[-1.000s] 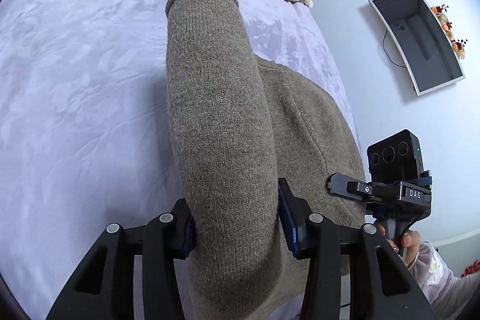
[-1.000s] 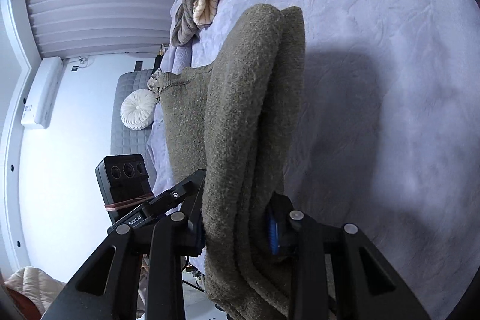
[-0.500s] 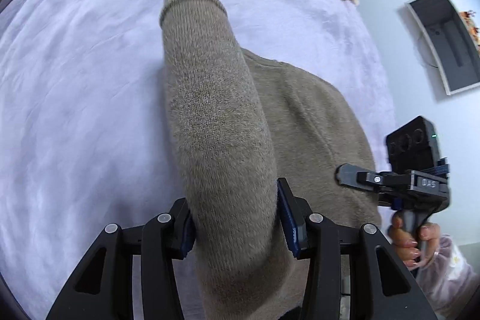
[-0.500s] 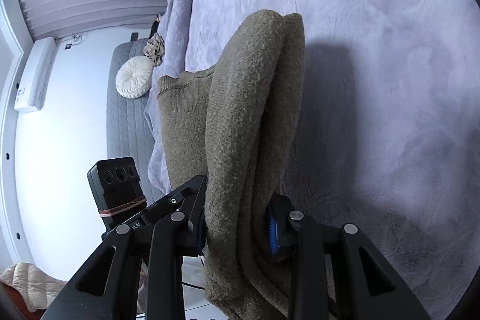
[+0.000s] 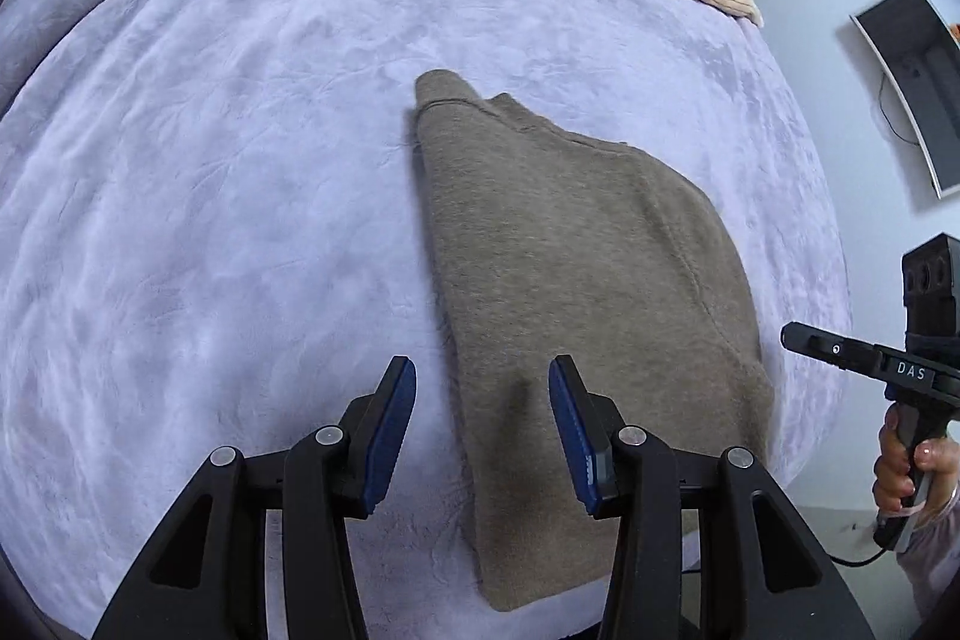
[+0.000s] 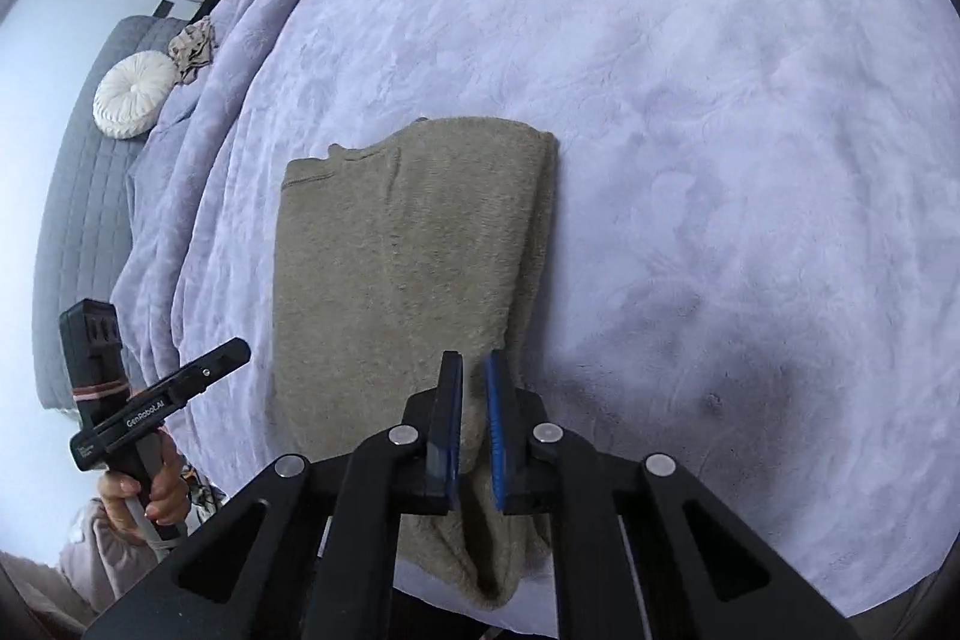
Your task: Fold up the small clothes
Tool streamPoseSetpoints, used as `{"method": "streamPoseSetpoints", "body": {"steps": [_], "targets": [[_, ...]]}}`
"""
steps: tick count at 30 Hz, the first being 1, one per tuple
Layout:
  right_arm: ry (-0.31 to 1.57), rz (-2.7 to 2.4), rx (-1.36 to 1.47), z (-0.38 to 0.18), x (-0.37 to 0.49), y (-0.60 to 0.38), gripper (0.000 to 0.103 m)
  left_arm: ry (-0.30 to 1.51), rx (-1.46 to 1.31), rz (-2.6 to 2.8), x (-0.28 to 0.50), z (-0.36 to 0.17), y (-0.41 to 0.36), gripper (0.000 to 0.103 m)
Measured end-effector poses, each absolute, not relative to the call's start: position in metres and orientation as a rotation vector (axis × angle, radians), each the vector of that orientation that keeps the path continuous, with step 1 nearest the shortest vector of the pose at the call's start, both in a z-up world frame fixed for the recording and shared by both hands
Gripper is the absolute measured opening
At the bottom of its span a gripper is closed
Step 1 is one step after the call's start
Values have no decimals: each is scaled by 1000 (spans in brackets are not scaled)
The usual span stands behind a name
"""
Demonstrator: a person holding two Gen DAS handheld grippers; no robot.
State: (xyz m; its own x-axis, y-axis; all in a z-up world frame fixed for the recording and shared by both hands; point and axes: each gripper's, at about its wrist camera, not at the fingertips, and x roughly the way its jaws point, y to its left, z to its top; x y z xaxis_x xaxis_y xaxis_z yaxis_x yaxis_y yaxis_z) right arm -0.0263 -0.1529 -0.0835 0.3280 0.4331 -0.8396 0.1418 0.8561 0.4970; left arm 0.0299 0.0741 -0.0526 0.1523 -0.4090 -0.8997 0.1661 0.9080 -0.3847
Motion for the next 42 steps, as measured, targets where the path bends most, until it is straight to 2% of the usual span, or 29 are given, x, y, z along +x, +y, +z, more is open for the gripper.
{"method": "streamPoseSetpoints", "body": {"steps": [6,9,11,13,18,37,40,42], "targets": [[1285,275,321,-74,-43,-105,9,1360,-163,-551,16,-49,28,47],[1338,210,272,-98,-45,-105,8,1397,-126,-535,8,-70,18,47],[1365,172,274,-116,-52,-114,2,1387,-114,-535,3,-76,17,47],[1389,152,298,-135,-53,-120,0,1380,-115,-536,2,-80,16,49],[1385,139,319,-164,-57,-124,0,1380,-83,-518,-1,-85,9,49],[1379,83,381,-145,-76,-130,0,1459,-59,-439,-30,-75,18,49],[1361,114,421,-130,-89,-133,8,1513,-107,-431,-38,-80,24,49],[1372,122,462,-125,-98,-137,28,1545,-131,-427,-44,-85,27,49]]}}
